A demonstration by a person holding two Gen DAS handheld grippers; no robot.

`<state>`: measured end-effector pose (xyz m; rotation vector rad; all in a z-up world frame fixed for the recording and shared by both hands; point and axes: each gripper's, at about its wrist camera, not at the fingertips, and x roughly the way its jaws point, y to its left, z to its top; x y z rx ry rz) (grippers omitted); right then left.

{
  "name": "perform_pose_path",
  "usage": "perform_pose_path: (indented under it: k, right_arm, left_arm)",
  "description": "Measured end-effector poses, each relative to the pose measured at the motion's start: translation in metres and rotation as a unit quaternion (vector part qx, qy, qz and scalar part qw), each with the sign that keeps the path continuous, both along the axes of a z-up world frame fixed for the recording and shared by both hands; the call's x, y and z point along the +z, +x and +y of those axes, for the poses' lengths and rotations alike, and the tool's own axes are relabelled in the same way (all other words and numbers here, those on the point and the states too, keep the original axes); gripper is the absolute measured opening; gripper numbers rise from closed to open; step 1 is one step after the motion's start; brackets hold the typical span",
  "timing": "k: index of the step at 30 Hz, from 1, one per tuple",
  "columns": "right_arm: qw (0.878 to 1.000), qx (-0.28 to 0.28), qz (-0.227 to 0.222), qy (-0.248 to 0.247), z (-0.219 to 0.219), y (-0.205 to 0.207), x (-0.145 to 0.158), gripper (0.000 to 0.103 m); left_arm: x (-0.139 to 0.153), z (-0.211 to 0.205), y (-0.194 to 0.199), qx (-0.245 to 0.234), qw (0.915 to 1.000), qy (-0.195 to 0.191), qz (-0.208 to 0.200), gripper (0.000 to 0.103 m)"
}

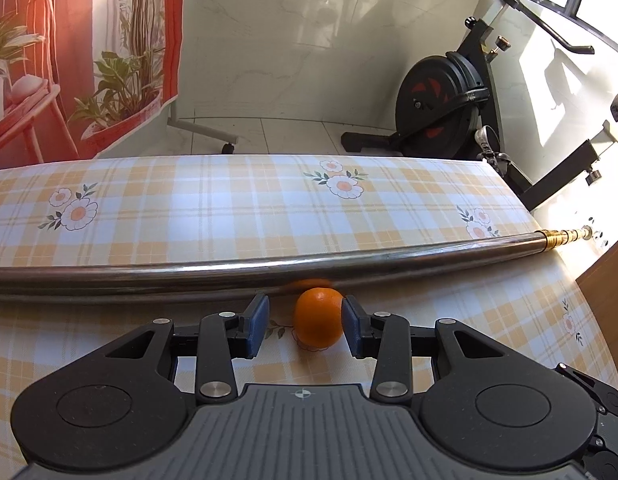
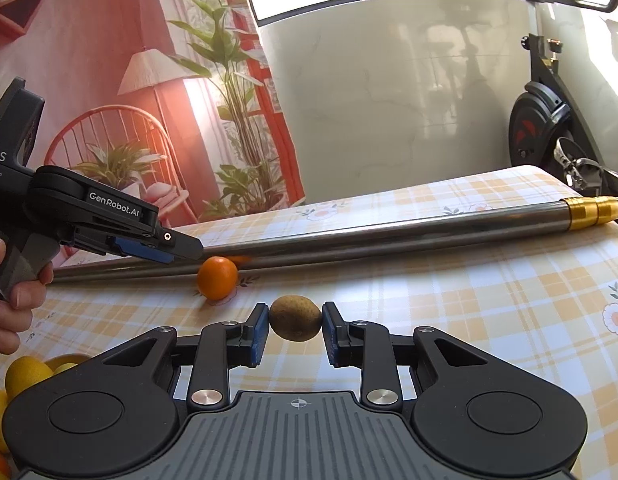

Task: Organize fruits
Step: 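Close the left gripper around the last tangerine and lift it, then carry and release the tangerine in the plate with the left gripper while the right gripper carries the kiwi there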

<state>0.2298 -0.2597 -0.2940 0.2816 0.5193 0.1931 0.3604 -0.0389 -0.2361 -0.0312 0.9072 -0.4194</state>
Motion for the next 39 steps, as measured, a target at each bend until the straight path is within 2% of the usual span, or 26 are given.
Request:
perform_pose_path:
  k: [14, 16, 22, 30, 39]
  right_arm:
    - [1.000, 0.009, -0.009, 0.010, -0.003, -0.003, 0.000, 0.027]
    - [1.000, 0.009, -0.010, 0.010, -0.003, -0.003, 0.001, 0.027]
    - [1.000, 0.010, -0.012, 0.012, -0.003, -0.005, 0.001, 0.027]
    - [1.000, 0.010, -0.013, 0.011, -0.003, -0.005, 0.002, 0.027]
    - [1.000, 0.015, -0.017, 0.008, 0.000, -0.005, 0.004, 0.027]
  left_arm:
    - [-0.022, -0.015, 0.017, 0.002, 0.9994, 0.013, 0.032, 0.042]
    - [-0.023, -0.016, 0.015, -0.003, 0.9995, 0.014, 0.028, 0.037]
    - [-0.010, -0.018, 0.001, -0.017, 0.9994, 0.029, -0.001, 0.037]
    - [0.028, 0.004, -0.046, -0.024, 0.9989, 0.008, -0.040, 0.037]
    - [0.057, 0.046, -0.130, 0.000, 0.9970, -0.019, -0.075, 0.037]
